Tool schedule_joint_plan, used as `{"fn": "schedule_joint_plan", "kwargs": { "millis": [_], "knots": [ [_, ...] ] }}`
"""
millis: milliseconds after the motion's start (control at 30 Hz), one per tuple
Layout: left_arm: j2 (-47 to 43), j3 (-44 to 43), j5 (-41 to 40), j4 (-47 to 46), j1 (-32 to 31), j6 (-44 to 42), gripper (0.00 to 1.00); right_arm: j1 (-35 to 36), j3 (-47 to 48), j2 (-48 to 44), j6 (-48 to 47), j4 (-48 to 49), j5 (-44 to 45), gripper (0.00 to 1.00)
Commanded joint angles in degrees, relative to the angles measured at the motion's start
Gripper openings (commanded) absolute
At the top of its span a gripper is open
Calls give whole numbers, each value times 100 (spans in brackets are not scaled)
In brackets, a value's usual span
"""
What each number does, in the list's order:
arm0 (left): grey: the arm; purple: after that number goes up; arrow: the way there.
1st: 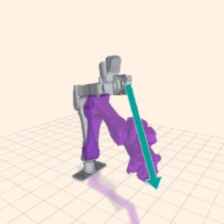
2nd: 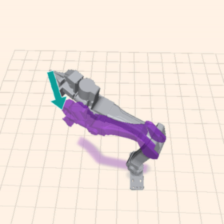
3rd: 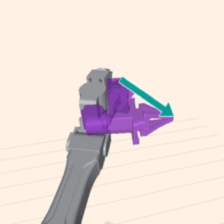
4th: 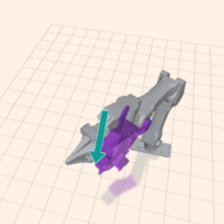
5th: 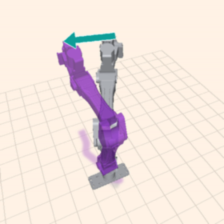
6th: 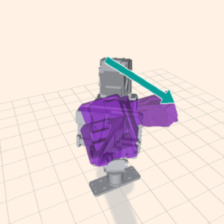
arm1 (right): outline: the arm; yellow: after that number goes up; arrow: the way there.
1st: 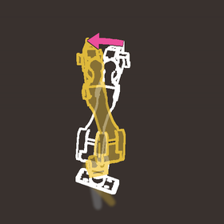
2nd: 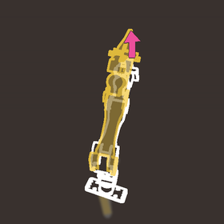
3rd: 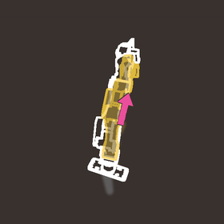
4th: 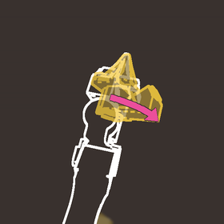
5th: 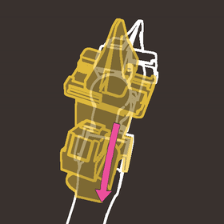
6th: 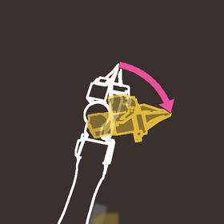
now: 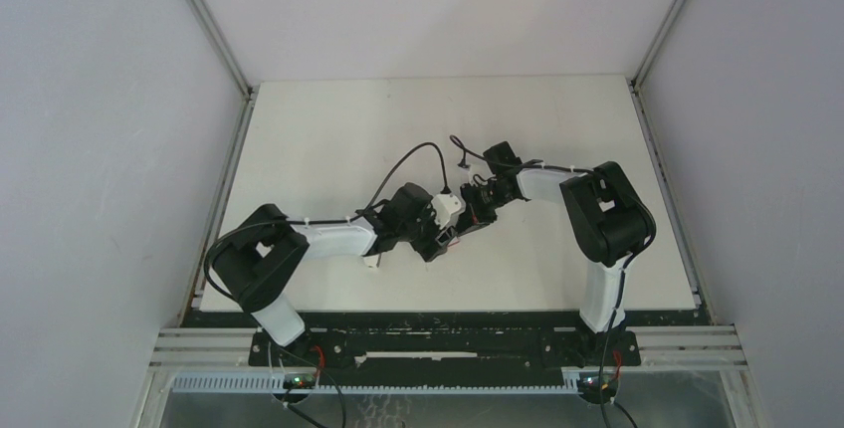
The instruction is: Load the staples into the stapler
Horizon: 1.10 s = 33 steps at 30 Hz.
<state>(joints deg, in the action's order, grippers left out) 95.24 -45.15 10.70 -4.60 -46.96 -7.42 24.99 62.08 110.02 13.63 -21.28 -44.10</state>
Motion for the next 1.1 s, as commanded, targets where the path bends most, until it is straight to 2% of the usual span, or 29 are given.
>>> {"fn": "schedule_joint_plan", "kwargs": {
  "millis": [0, 400, 1067],
  "knots": [
    [97, -345, 11, 88, -67, -147, 65, -29, 93, -68, -73, 80, -5, 0],
    [153, -389, -217, 169, -113, -216, 51, -195, -80, -217, 39, 257, 124, 0],
    [154, -422, -505, 296, -120, -304, 46, -463, -300, -466, 162, 339, 679, 0]
  ]
}}
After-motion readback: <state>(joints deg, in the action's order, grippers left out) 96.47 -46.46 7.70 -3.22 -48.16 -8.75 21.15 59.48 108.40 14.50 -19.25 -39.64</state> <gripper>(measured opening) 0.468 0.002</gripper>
